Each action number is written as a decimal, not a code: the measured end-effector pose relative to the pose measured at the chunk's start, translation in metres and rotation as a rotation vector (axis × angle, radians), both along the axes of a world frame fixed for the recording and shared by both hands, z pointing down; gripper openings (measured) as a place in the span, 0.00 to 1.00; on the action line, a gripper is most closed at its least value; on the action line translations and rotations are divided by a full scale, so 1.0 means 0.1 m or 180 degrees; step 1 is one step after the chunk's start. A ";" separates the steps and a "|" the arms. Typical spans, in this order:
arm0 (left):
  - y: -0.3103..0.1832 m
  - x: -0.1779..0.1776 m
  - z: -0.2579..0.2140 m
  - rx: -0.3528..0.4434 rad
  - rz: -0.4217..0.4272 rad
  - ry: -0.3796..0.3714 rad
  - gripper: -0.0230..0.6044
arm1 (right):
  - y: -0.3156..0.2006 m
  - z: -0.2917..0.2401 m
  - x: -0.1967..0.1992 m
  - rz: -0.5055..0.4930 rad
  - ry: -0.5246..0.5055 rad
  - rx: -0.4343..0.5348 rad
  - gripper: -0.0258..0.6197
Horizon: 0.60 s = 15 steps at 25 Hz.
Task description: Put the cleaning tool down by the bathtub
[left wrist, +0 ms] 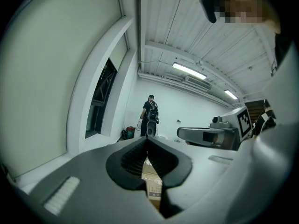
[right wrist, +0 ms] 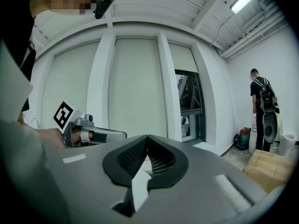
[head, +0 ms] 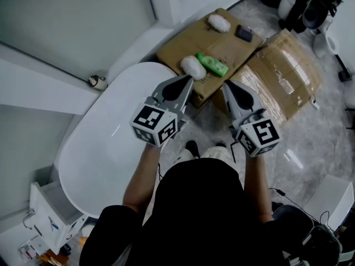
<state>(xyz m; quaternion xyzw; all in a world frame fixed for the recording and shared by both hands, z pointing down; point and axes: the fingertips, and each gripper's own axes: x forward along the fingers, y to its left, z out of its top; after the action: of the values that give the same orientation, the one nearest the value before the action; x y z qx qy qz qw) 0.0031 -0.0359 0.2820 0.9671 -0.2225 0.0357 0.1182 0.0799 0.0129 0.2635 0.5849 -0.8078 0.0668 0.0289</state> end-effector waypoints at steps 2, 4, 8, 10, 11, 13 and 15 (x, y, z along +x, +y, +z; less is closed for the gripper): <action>0.01 0.02 -0.01 -0.0004 0.0023 0.0002 0.03 | -0.02 -0.02 0.00 0.0020 0.0016 -0.0006 0.05; 0.01 0.03 -0.03 0.0010 0.0023 0.0005 0.03 | -0.03 -0.03 -0.01 0.0005 0.0018 -0.0010 0.05; 0.00 0.03 -0.12 0.0054 -0.0010 0.0025 0.03 | -0.04 -0.09 -0.03 -0.0026 0.0028 0.0009 0.05; 0.01 0.04 -0.15 0.0073 -0.0017 0.0028 0.03 | -0.02 -0.11 -0.02 -0.0037 0.0038 0.0023 0.05; 0.01 0.04 -0.15 0.0075 -0.0019 0.0023 0.03 | -0.02 -0.11 -0.01 -0.0055 0.0045 0.0030 0.05; 0.03 0.06 -0.13 0.0069 -0.0018 0.0005 0.03 | 0.00 -0.12 0.00 -0.0085 0.0048 0.0043 0.05; 0.05 0.08 -0.13 0.0067 -0.0018 0.0002 0.03 | 0.01 -0.13 0.02 -0.0084 0.0043 0.0053 0.05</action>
<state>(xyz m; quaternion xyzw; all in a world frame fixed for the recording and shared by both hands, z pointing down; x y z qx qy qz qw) 0.0108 -0.0311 0.2691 0.9677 -0.2255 0.0327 0.1082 0.0817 0.0141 0.2507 0.5748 -0.8158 0.0559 0.0303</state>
